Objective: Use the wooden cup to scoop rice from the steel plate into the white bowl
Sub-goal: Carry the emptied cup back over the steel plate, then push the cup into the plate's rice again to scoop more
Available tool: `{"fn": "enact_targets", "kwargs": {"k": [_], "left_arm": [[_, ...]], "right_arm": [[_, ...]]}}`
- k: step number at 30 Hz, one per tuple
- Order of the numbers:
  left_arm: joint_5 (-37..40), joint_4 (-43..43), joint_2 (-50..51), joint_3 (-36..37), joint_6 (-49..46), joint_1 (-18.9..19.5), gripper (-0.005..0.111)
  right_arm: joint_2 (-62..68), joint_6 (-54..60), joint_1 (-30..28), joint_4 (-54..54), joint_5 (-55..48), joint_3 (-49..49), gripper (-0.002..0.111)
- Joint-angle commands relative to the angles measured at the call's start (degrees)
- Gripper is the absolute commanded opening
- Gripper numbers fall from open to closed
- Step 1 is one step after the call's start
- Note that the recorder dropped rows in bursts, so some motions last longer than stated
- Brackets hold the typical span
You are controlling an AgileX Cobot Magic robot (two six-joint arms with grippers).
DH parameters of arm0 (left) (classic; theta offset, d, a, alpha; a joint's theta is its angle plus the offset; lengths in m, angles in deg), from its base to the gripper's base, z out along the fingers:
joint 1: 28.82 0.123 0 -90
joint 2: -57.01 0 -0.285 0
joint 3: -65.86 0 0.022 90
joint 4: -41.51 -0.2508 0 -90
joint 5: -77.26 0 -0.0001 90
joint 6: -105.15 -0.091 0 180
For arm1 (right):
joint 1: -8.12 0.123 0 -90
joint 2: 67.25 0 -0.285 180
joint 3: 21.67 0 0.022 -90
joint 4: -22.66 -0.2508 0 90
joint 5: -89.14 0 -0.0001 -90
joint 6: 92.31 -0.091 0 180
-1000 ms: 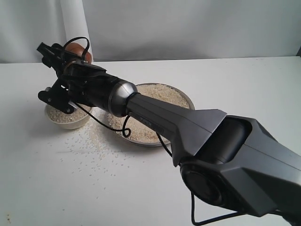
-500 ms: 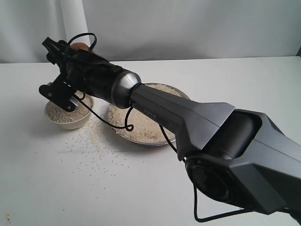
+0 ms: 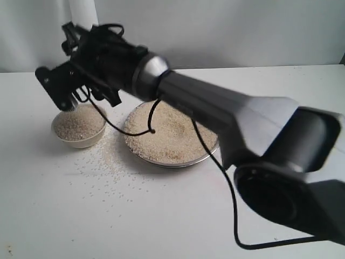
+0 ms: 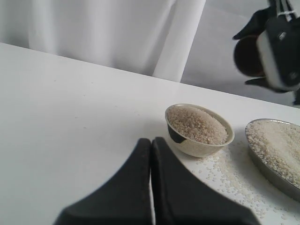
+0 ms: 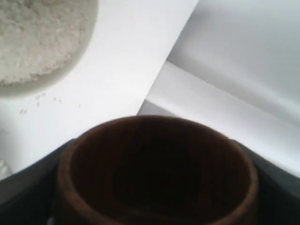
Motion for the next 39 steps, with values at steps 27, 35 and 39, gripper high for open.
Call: {"fn": "enact_targets", "kwargs": {"k": [27,35,39], "left_arm": [[-0.6,0.1,-0.1,-0.4,0.2,-0.3,0.000],[-0.6,0.1,-0.1,-0.4,0.2,-0.3,0.000],[-0.6,0.1,-0.1,-0.4,0.2,-0.3,0.000]], "right_arm": [[-1.6,5.6,-12.3,1.1,-24.5,-23.0,0.000],[0.5,5.6,-10.3,-0.6,-22.5,-23.0,0.000],[0.5,5.6,-10.1,-3.5,-21.8,-23.0,0.000]]}}
